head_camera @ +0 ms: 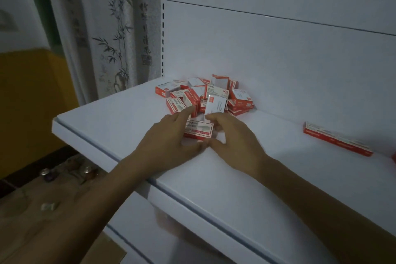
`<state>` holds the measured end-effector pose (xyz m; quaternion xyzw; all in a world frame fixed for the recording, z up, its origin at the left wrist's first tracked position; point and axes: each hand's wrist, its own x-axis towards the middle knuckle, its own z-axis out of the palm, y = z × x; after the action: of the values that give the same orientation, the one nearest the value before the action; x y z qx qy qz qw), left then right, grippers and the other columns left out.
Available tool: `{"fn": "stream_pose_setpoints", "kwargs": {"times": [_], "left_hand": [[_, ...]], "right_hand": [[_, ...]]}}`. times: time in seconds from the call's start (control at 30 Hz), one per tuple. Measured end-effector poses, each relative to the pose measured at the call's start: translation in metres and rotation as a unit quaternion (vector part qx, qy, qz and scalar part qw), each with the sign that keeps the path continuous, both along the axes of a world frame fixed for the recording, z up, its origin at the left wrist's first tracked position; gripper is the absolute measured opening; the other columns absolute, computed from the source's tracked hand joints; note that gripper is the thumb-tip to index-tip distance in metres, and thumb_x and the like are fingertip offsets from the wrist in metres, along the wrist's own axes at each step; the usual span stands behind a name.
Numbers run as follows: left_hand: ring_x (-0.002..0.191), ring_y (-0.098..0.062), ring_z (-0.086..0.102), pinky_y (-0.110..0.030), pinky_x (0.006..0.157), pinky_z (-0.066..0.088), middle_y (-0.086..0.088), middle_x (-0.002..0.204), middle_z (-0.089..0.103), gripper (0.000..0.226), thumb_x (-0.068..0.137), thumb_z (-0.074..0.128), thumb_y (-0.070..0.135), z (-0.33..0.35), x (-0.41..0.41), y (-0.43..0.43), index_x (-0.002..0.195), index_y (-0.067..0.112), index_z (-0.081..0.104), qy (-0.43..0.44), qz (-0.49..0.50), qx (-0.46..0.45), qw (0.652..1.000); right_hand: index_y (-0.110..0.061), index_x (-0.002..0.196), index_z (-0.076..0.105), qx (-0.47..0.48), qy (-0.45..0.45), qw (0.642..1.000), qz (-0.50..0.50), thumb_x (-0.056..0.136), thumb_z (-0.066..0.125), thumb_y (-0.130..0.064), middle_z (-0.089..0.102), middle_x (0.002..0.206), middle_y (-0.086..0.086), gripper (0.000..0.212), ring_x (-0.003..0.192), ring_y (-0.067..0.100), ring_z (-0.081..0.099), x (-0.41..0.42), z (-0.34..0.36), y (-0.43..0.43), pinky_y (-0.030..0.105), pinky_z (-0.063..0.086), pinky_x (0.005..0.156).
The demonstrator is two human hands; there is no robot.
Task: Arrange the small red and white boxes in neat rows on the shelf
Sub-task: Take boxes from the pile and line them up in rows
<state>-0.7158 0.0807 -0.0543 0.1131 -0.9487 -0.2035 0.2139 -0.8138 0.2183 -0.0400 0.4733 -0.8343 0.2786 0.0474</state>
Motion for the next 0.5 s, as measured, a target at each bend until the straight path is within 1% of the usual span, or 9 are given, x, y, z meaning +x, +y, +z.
{"fn": "stream_pose_setpoints", "kwargs": {"times": [0.07, 0.13, 0.2, 0.27, 0.33, 0.4, 0.43, 0.5], "left_hand": [[0.122, -0.015, 0.049, -0.028, 0.094, 0.045, 0.007, 0.142, 0.044, 0.076, 0.078, 0.062, 0.053, 0.0, 0.0, -0.002, 0.141, 0.031, 0.026, 0.022, -0.017, 0.03, 0.999], [0.112, -0.012, 0.056, -0.018, 0.083, 0.046, 0.009, 0.134, 0.052, 0.065, 0.08, 0.065, 0.042, 0.005, 0.001, -0.002, 0.136, 0.031, 0.035, 0.038, -0.019, 0.064, 0.997], [0.096, -0.006, 0.062, -0.013, 0.073, 0.051, 0.011, 0.122, 0.06, 0.051, 0.081, 0.067, 0.033, 0.009, 0.004, -0.002, 0.127, 0.031, 0.045, 0.053, -0.023, 0.113, 0.992], [0.086, 0.0, 0.064, -0.012, 0.069, 0.052, 0.014, 0.109, 0.062, 0.039, 0.082, 0.068, 0.025, 0.014, 0.007, 0.0, 0.116, 0.033, 0.052, 0.06, -0.04, 0.163, 0.984], [0.086, 0.001, 0.065, -0.014, 0.071, 0.053, 0.016, 0.105, 0.063, 0.034, 0.083, 0.066, 0.017, 0.021, 0.008, 0.005, 0.113, 0.031, 0.055, 0.064, -0.065, 0.213, 0.973], [0.091, -0.007, 0.067, -0.022, 0.078, 0.055, 0.008, 0.106, 0.067, 0.035, 0.084, 0.065, 0.011, 0.029, 0.006, 0.011, 0.116, 0.024, 0.057, 0.081, -0.088, 0.28, 0.952], [0.091, -0.009, 0.068, -0.024, 0.081, 0.055, 0.005, 0.104, 0.069, 0.035, 0.084, 0.064, 0.01, 0.033, 0.005, 0.015, 0.116, 0.021, 0.057, 0.09, -0.098, 0.313, 0.94], [0.089, -0.009, 0.068, -0.025, 0.083, 0.054, 0.008, 0.098, 0.072, 0.029, 0.086, 0.06, 0.013, 0.039, 0.002, 0.024, 0.115, 0.019, 0.058, 0.094, -0.118, 0.371, 0.916]], "right_hand": [[-0.019, 0.132, 0.046, 0.002, 0.05, 0.999, -0.001, 0.084, 0.065, -0.023, 0.052, 0.132, 0.0, 0.052, 0.119, 0.016, 0.05, 0.001, 0.004, 0.002, 0.03, 0.04, 0.103], [-0.021, 0.134, 0.044, 0.02, 0.08, 0.997, -0.003, 0.085, 0.064, -0.024, 0.048, 0.135, -0.001, 0.054, 0.122, 0.015, 0.048, 0.001, 0.009, 0.006, 0.025, 0.038, 0.101], [-0.022, 0.132, 0.046, 0.024, 0.085, 0.996, -0.003, 0.083, 0.066, -0.024, 0.047, 0.135, -0.003, 0.053, 0.12, 0.013, 0.049, 0.0, 0.013, 0.013, 0.022, 0.041, 0.098], [-0.023, 0.127, 0.051, 0.002, 0.079, 0.997, 0.004, 0.081, 0.068, -0.022, 0.05, 0.132, -0.004, 0.05, 0.117, 0.012, 0.052, 0.003, 0.015, 0.023, 0.02, 0.042, 0.095], [-0.021, 0.122, 0.055, -0.048, 0.064, 0.997, 0.019, 0.078, 0.071, -0.019, 0.057, 0.127, -0.003, 0.046, 0.111, 0.01, 0.057, 0.003, 0.015, 0.035, 0.019, 0.046, 0.091], [-0.022, 0.119, 0.057, -0.095, 0.039, 0.994, 0.024, 0.077, 0.072, -0.02, 0.061, 0.12, -0.007, 0.044, 0.101, 0.006, 0.062, 0.001, 0.017, 0.048, 0.014, 0.051, 0.084], [-0.023, 0.118, 0.056, -0.109, 0.021, 0.994, 0.017, 0.077, 0.072, -0.021, 0.062, 0.116, -0.011, 0.044, 0.094, 0.002, 0.064, 0.001, 0.02, 0.054, 0.01, 0.05, 0.08], [-0.027, 0.118, 0.056, -0.132, -0.003, 0.991, 0.006, 0.078, 0.072, -0.018, 0.062, 0.109, -0.016, 0.043, 0.084, 0.0, 0.063, 0.0, 0.025, 0.068, 0.008, 0.049, 0.077]]}}
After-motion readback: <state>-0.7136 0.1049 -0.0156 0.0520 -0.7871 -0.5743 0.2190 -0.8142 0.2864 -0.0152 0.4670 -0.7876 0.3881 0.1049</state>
